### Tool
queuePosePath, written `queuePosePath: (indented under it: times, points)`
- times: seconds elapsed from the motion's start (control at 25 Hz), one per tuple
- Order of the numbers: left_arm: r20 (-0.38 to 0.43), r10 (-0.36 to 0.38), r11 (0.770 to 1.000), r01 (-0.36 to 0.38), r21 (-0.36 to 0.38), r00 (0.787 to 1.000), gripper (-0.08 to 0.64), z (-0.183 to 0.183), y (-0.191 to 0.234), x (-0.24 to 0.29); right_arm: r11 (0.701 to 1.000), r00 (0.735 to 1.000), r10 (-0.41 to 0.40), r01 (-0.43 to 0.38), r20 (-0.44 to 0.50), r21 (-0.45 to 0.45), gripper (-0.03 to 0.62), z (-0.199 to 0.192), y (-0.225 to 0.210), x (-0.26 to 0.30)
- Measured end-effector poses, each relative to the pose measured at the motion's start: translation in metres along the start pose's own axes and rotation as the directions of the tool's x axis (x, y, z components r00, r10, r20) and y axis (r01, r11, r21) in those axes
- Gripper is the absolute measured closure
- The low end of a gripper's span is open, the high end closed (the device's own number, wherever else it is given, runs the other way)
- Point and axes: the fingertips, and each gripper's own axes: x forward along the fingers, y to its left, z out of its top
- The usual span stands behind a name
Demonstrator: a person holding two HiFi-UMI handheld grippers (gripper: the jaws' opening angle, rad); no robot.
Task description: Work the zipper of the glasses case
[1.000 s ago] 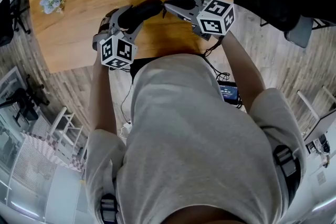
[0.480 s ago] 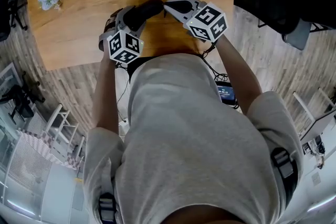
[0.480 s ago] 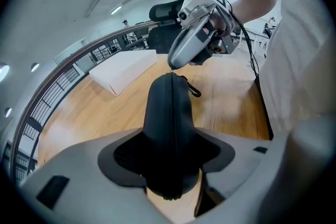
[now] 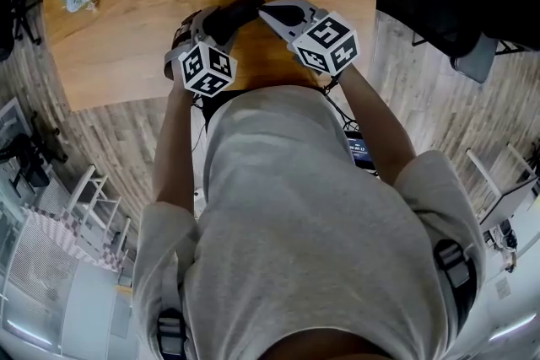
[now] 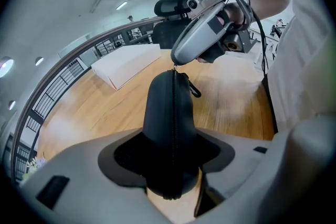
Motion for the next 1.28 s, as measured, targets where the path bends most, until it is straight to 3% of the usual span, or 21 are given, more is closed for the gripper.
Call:
queuePosePath:
  times: [0.24, 0.36, 0.48, 0.56, 0.88, 1.28]
  points:
    - [0.034, 0.001, 1.000, -0.001, -0.016, 0.999, 0.282, 0.003, 0.000, 0.003, 0.999, 0.999, -0.050, 0.049, -0.021, -0.016, 0.568, -0.003, -0.004, 0.004]
    - [0.135, 0.006, 0.999, 0.000, -0.048, 0.991, 0.282, 0.007, -0.004, -0.002, 0.996, 0.995, -0.080, 0.078, -0.055, -0.037, 0.568, -0.008, -0.008, 0.005]
    - [0.263, 0.039, 0.996, -0.016, -0.087, 0.964, 0.281, 0.012, -0.006, -0.014, 0.994, 0.991, -0.108, 0.106, -0.076, -0.032, 0.568, -0.011, -0.015, 0.005]
    - [0.304, 0.051, 0.993, -0.016, -0.119, 0.951, 0.282, 0.012, -0.005, -0.018, 0.993, 0.990, -0.114, 0.112, -0.079, -0.023, 0.568, -0.010, -0.017, 0.008]
    - [0.314, 0.026, 0.982, 0.035, -0.187, 0.949, 0.282, 0.001, -0.004, -0.016, 0.984, 0.979, -0.177, 0.175, -0.100, -0.024, 0.568, -0.006, -0.004, 0.018]
    - [0.354, 0.013, 0.986, 0.048, -0.162, 0.935, 0.282, -0.002, -0.004, -0.015, 0.962, 0.958, -0.273, 0.272, -0.092, -0.022, 0.568, -0.006, 0.008, 0.022]
